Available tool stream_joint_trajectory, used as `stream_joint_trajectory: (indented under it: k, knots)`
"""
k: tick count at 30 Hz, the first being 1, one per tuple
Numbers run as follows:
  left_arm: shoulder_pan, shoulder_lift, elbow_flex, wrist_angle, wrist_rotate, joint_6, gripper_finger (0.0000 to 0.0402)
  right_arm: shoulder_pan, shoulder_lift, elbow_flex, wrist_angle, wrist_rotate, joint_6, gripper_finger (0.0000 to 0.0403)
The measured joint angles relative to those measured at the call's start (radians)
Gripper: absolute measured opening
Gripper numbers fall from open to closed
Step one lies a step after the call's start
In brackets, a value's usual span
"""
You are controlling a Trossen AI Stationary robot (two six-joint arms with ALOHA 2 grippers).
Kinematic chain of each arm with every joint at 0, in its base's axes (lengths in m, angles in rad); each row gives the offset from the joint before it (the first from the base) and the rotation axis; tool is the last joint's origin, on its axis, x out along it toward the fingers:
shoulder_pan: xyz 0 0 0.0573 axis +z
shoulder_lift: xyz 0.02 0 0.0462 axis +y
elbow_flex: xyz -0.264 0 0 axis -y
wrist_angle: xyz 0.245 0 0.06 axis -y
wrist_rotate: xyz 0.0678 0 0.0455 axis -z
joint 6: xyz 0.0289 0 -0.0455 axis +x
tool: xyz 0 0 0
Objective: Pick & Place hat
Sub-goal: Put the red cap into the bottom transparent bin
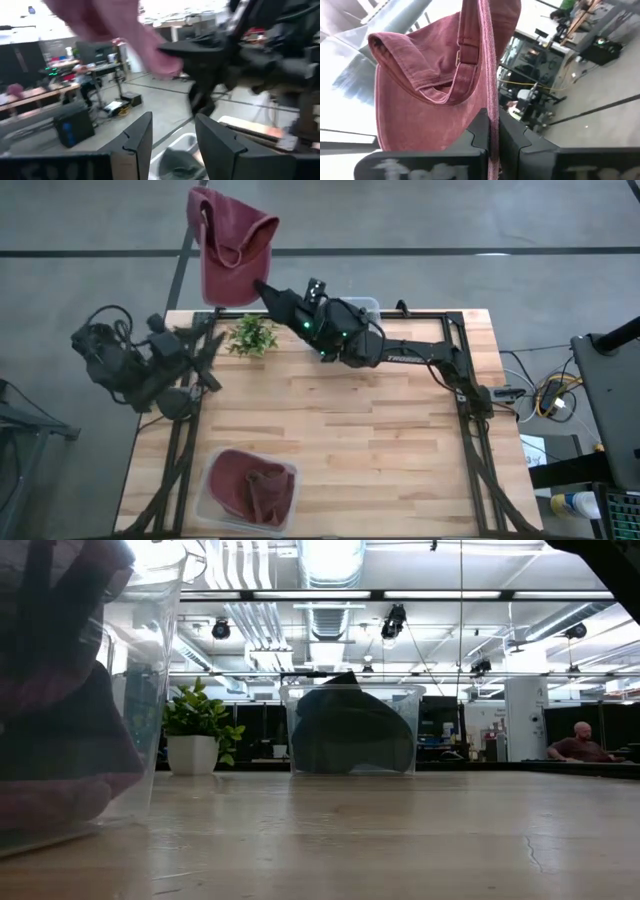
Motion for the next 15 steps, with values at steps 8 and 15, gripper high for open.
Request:
stream_joint_trajectory:
  k: [8,15]
  knots:
    - [0.046,0.008,0.006,0.3,0.07,0.185,0.0142,0.032,0.0,-0.003,0.126,0.004,-0.106,0.0012]
    - [0.059,0.019,0.007,0.432,0.221,0.267,0.0142,0.05,0.0,-0.003,0.135,-0.001,-0.112,0.0012]
